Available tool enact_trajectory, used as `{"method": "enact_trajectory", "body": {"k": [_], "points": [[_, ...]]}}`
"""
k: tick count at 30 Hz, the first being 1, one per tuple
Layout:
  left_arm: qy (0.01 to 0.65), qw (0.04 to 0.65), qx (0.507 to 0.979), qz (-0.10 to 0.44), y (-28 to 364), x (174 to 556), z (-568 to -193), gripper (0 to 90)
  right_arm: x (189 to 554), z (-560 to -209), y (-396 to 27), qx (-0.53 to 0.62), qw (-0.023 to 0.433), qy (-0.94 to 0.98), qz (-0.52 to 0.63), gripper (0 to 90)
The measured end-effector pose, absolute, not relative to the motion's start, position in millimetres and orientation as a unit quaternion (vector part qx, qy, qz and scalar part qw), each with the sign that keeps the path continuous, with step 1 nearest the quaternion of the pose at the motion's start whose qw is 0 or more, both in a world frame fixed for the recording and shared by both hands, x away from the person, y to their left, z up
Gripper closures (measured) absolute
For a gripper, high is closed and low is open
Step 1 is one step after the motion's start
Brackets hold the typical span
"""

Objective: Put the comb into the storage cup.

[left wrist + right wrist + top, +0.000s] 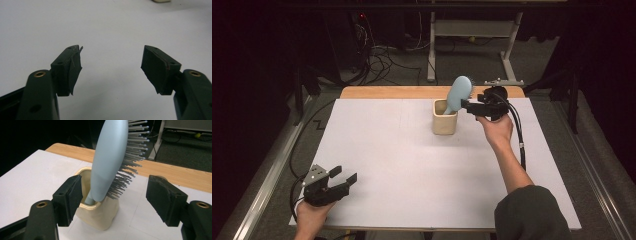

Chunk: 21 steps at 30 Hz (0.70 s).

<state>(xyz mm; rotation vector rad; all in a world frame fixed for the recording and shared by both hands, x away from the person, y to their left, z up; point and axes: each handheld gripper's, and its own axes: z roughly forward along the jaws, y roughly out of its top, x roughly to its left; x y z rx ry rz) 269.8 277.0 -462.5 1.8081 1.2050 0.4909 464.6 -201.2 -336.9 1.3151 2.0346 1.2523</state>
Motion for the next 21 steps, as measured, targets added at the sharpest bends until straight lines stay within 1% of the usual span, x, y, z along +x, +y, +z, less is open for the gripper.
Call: {"method": "enact_trajectory", "body": {"k": [21], "points": [[0.486, 0.441, 0.728, 0.197, 277.0, 269.8, -462.8, 33.0, 455.5, -345.2, -215.9, 0.475, 0.209, 0.727, 0.450, 30.2]]}}
